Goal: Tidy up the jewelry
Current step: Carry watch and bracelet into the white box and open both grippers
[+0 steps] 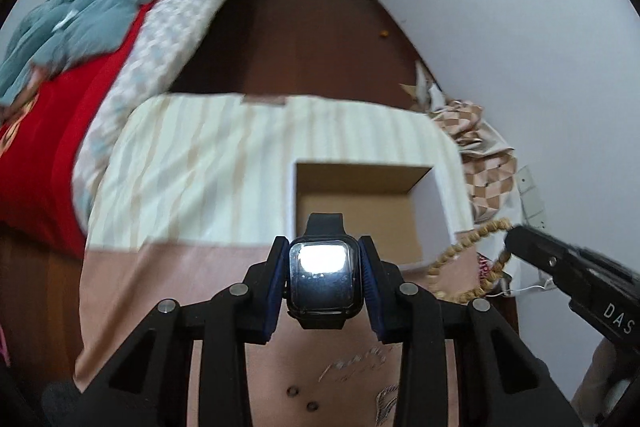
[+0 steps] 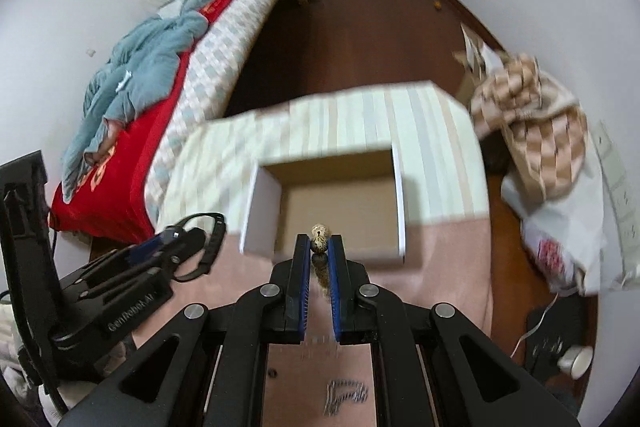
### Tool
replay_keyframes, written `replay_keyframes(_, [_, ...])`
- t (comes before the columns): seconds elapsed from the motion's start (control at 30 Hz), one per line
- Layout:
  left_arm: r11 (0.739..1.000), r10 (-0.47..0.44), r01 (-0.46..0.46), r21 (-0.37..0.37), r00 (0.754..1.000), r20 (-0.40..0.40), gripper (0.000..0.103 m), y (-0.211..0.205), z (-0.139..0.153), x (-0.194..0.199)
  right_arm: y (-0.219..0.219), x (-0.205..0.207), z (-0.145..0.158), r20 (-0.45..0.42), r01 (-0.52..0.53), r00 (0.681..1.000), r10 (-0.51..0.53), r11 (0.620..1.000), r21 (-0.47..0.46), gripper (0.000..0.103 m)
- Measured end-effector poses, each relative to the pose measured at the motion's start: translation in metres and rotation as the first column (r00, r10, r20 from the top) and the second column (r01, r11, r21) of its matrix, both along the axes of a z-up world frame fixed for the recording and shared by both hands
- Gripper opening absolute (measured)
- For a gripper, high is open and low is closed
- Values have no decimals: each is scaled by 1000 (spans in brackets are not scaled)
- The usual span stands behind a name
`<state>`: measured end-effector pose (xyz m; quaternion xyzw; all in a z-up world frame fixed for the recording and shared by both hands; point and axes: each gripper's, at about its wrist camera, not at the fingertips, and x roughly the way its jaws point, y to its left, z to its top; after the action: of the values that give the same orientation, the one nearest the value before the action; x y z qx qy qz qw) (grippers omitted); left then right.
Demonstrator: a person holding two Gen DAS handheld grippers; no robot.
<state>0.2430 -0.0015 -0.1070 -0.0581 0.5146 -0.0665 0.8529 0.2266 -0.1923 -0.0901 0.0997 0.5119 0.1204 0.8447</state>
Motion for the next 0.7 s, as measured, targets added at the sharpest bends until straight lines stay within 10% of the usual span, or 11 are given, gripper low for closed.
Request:
replay_keyframes(0.6, [997,4,-19,-70,977,-212,34,-1,-68,90,10,98,-83,-181,-74,981,64,996,-49,10])
replay_keyframes(0.7, [999,21,-25,-21,985,-173,73,2,-59,90,7,93,-90,-195,-75,979,59,994,-76,28])
